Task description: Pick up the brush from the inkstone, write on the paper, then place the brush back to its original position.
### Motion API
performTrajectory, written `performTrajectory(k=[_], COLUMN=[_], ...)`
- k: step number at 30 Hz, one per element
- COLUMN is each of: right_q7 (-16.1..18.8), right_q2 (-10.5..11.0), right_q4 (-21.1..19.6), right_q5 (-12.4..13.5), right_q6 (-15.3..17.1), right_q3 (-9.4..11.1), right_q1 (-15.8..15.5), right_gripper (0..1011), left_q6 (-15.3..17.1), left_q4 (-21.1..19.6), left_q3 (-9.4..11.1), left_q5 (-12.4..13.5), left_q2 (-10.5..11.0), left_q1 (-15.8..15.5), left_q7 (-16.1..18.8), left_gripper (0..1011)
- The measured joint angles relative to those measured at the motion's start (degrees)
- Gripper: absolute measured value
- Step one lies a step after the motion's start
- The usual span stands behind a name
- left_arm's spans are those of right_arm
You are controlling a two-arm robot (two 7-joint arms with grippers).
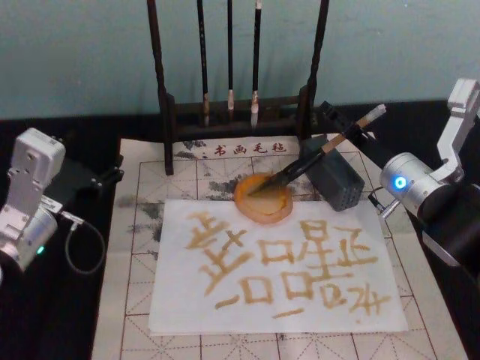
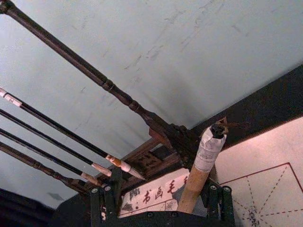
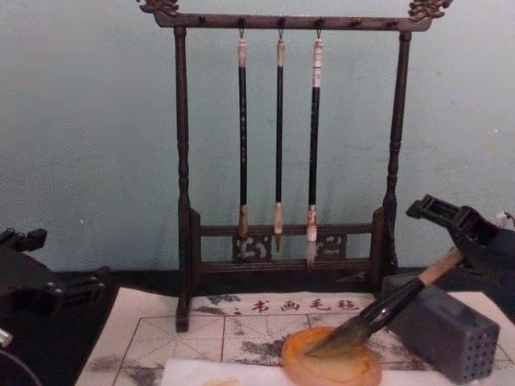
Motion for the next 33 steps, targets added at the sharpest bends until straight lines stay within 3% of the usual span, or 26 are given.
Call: performTrajectory(k=[23, 33], right_q7=[-0.4, -1.0], right_q2=[0.0, 1.7], right_q4=[0.5, -1.8], right_q5=[0.4, 2.3], right_q6=[0.2, 1.1], right_q3=[0.6, 1.5], right_q1=[-0.1, -2.1], right_gripper=[1000, 1000], left_q6=[0.0, 0.0], left_q4=[0.0, 0.0], left_q3=[0.0, 0.0], left_q5=[0.0, 0.0], left_q2=[0.0, 0.0], left_q1=[0.0, 0.0], left_q7=[0.0, 0.0], left_gripper=[1001, 1001])
